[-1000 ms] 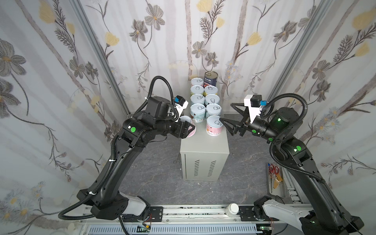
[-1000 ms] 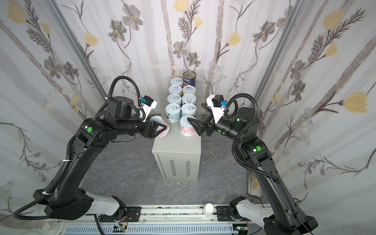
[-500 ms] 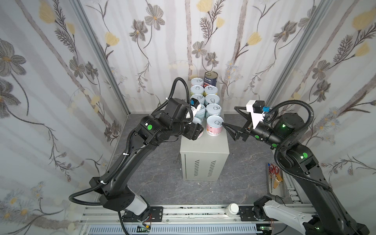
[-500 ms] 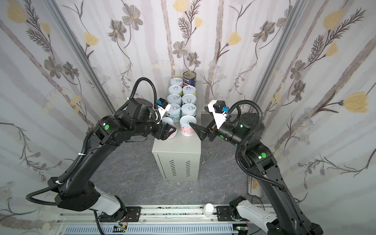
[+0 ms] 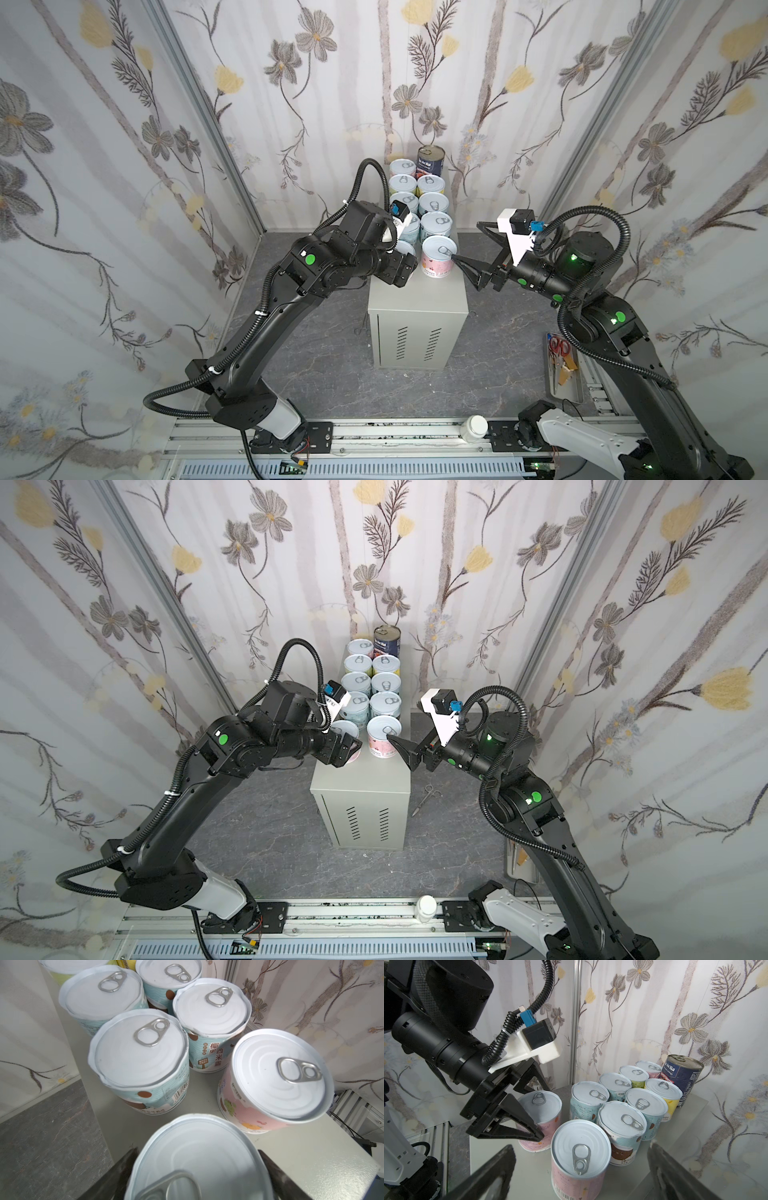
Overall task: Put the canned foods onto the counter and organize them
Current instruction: 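Lower the pink can onto the cabinet top beside the front pink can, then bring both grippers to the two front pink cans from either side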
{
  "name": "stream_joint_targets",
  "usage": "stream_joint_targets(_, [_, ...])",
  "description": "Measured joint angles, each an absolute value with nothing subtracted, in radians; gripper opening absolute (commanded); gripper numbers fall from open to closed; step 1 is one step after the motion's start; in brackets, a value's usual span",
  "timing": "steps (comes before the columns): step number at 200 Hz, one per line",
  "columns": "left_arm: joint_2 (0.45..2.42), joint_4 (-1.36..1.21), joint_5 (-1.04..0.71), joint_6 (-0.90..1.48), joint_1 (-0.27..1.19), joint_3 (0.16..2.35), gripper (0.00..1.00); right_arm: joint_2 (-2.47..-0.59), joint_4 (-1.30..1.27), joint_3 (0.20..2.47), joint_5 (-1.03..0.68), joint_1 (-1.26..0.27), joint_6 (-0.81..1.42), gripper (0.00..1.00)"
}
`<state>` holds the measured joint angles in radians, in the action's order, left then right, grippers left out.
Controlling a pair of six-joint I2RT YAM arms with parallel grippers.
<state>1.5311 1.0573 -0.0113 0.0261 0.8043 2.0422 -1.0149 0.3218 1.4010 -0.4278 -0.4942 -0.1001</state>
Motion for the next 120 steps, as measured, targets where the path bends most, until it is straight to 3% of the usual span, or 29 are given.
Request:
stream_joint_targets(41, [1.397,0.958,0.001,0.002,0.804,1.936,1.0,-0.991,0.33,1.353,-0.439,-0.494,-0.124,1.0])
stream_joint_targets(94, [1.145,0.737,0.039,-0.055,0.773,1.682,1.0,-0.841,0.212,1.137,-0.421,-0.496,-0.112,0.99])
stream_joint_targets(107, [1.092,0.674,0.052,-0.076,0.762,1.603,1.0,-0.831,0.202,1.128,-0.421,-0.496,-0.112,0.94])
stream_joint_targets(120, [1.048,0.612,0.057,-0.087,0.755,1.521,1.0,-0.853,0.211,1.156,-0.422,-0.497,-0.113,0.97])
